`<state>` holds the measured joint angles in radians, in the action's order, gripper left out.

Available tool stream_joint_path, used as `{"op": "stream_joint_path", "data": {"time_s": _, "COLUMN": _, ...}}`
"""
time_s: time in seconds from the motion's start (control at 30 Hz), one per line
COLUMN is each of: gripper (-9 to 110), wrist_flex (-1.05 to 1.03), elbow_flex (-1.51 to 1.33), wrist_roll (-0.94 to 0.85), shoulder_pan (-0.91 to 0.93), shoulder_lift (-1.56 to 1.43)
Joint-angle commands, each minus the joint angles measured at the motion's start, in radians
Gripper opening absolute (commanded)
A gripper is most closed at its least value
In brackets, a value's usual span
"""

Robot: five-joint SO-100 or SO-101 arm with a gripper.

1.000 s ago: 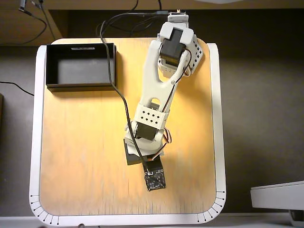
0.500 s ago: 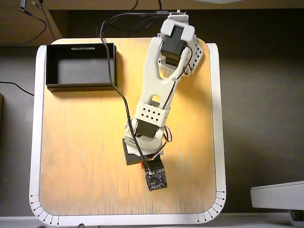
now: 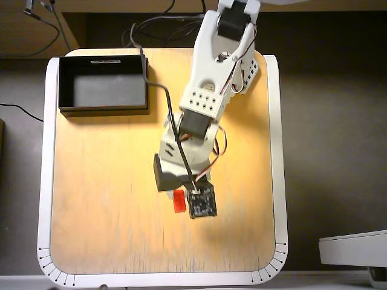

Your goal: Grasp a lego block and put it in the bin.

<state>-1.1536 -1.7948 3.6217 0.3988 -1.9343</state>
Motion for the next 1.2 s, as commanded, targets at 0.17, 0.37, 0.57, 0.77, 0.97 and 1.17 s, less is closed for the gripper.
{"op": "stream_joint_path", "data": {"time_s": 0.17, "gripper": 0, "wrist_flex": -0.058, "elbow_flex": 0.098, "wrist_roll": -0.19, "shoulder_pan": 0.146, "shoulder_lift": -0.379}}
{"op": "stream_joint_path", "data": {"time_s": 0.37, "gripper": 0, "wrist_flex": -0.054, "elbow_flex": 0.098, "wrist_roll": -0.291, "shoulder_pan": 0.344, "shoulder_lift": -0.433}}
{"op": "stream_joint_path", "data": {"time_s": 0.57, "gripper": 0, "wrist_flex": -0.043, "elbow_flex": 0.098, "wrist_roll": -0.342, "shoulder_pan": 0.594, "shoulder_lift": -0.433}}
{"op": "stream_joint_path", "data": {"time_s": 0.77, "gripper": 0, "wrist_flex": -0.051, "elbow_flex": 0.097, "wrist_roll": -0.357, "shoulder_pan": 0.815, "shoulder_lift": -0.43}}
{"op": "stream_joint_path", "data": {"time_s": 0.97, "gripper": 0, "wrist_flex": -0.048, "elbow_flex": 0.098, "wrist_roll": -0.325, "shoulder_pan": 0.994, "shoulder_lift": -0.41}}
{"op": "stream_joint_path", "data": {"time_s": 1.17, "gripper": 0, "wrist_flex": -0.048, "elbow_flex": 0.098, "wrist_roll": -0.295, "shoulder_pan": 1.097, "shoulder_lift": -0.337}}
